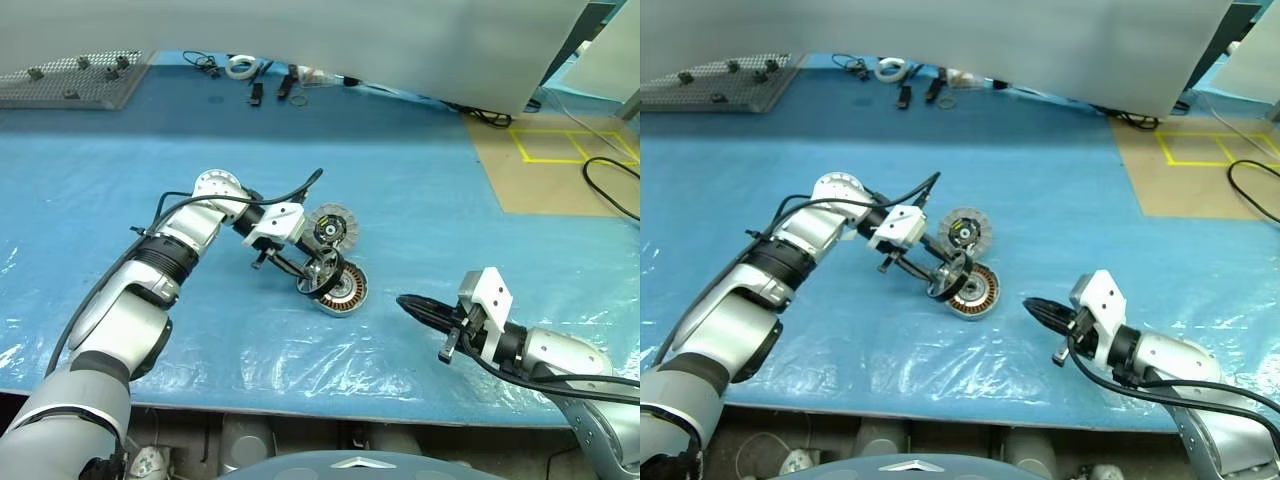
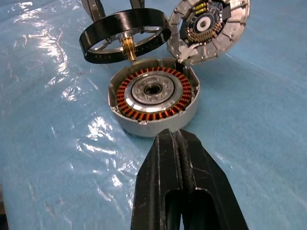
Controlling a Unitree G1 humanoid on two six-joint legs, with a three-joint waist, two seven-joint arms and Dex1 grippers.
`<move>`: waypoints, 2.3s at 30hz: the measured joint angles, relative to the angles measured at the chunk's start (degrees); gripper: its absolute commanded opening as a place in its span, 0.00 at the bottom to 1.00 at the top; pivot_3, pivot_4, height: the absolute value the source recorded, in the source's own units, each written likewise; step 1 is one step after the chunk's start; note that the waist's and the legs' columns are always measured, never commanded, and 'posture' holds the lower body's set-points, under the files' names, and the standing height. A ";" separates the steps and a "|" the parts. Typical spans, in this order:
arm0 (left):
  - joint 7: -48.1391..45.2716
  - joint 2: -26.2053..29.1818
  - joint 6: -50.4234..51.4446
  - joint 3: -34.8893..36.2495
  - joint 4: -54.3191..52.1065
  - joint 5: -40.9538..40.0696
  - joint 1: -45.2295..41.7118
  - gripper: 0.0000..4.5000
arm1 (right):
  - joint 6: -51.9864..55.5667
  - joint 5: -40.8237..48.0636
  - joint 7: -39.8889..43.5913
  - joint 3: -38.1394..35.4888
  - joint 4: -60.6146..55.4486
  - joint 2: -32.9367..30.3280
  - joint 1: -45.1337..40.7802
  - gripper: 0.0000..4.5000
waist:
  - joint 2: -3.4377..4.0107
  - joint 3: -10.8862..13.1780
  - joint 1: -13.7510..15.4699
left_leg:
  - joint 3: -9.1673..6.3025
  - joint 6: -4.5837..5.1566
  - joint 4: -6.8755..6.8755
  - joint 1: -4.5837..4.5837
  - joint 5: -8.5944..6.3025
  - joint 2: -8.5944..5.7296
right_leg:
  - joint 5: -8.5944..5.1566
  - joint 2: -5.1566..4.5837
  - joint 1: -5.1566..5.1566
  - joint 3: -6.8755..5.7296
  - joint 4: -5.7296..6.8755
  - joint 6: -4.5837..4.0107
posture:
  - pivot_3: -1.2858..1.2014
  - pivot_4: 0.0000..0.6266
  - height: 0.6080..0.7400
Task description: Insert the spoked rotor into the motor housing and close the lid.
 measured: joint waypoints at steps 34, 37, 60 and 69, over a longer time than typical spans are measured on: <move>0.02 -3.42 -2.66 -4.07 2.24 3.35 -4.19 0.30 | 10.86 1.60 -14.40 8.02 -10.79 2.53 -4.37 0.00 | 0.00 0.00 -0.02 | -0.01 0.00 0.02 0.06 0.00 -0.05 | 0.07 0.00 0.04 0.07 -0.01 0.12 | 0.52 0.24 1.00; 0.00 -3.47 -3.03 -4.08 2.36 3.41 -4.35 0.30 | 8.50 -0.04 -14.04 9.44 -9.83 2.65 -3.21 0.00 | 0.00 0.00 -0.03 | -0.01 0.00 0.03 0.08 0.00 -0.05 | 0.07 0.00 0.04 0.08 0.01 0.12 | 0.52 0.24 1.00; 0.00 -5.28 -4.53 -2.69 4.60 6.56 -4.76 0.30 | 13.96 3.26 -14.60 7.71 -7.84 2.65 -11.41 0.00 | 0.01 0.00 -0.01 | 0.00 0.00 0.09 0.08 0.01 -0.06 | 0.08 0.00 0.05 0.11 0.04 0.13 | 0.52 0.24 1.00; 0.03 -6.40 -5.98 -0.11 5.76 9.70 -4.94 0.30 | 15.64 4.11 -15.79 7.93 -10.24 2.67 -11.45 0.00 | 0.01 0.00 -0.02 | -0.01 0.00 0.08 0.06 0.00 -0.06 | 0.08 0.00 0.05 0.10 0.04 0.14 | 0.52 0.24 1.00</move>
